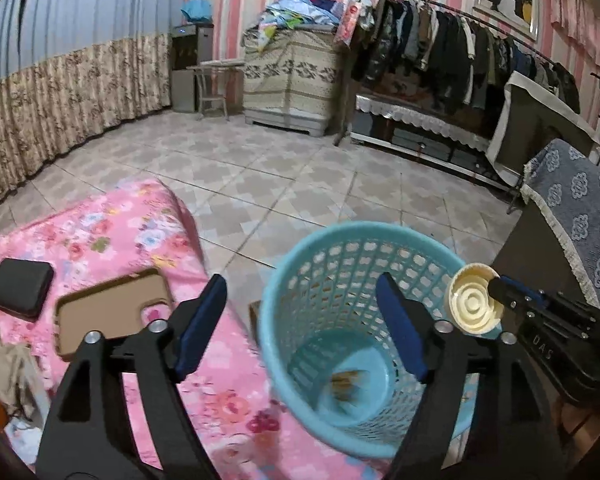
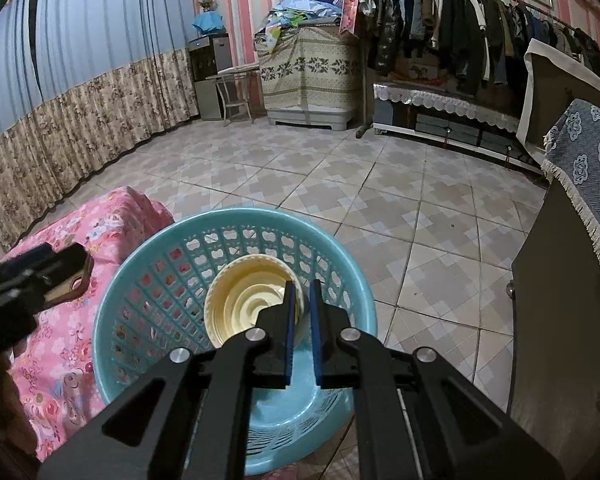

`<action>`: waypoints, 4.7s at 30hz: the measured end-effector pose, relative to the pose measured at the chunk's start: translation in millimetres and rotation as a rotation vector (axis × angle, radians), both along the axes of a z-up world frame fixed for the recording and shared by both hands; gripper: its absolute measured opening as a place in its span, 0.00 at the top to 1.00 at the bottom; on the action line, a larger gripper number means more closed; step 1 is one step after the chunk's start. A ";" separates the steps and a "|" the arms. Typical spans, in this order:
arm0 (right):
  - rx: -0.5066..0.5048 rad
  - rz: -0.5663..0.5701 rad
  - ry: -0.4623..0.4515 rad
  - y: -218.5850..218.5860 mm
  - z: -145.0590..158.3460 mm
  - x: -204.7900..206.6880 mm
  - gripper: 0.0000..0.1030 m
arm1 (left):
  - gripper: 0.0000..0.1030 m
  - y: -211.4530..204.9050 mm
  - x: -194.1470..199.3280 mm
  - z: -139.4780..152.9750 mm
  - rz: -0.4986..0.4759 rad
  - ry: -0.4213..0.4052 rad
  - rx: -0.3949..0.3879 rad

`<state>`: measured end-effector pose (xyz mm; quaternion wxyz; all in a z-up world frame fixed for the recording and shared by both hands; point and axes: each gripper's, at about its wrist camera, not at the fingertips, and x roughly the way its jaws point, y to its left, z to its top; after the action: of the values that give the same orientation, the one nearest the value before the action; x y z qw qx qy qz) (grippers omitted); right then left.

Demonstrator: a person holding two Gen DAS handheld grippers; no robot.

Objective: Collect trash
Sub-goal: 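Open both tools to drop the paper and lid into the blue basket, then move the left tool back to the second crumpled brown paper on the table, then close the left tool on the second crumpled brown paper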

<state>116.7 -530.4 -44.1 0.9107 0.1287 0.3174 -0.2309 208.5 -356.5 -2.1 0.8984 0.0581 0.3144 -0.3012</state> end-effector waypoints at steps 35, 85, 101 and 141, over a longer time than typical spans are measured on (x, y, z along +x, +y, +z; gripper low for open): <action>-0.113 0.025 -0.017 46.3 24.5 13.8 0.12 | 0.05 113.6 -39.5 46.3 0.239 -0.147 0.003; -0.182 0.518 -0.142 337.9 60.5 62.1 0.06 | 0.05 416.1 -56.7 -7.0 0.694 -0.054 0.094; -0.193 0.517 -0.105 330.7 26.6 70.8 0.06 | 0.05 436.4 -35.8 -41.3 0.712 0.075 0.103; -0.117 0.637 0.012 371.5 -10.1 106.6 0.06 | 0.62 431.2 -21.9 -16.6 0.703 0.002 0.073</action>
<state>223.3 -158.9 -54.2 0.9412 -0.0310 0.3331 0.0470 186.7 74.6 -18.7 0.9442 -0.0218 0.3265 0.0379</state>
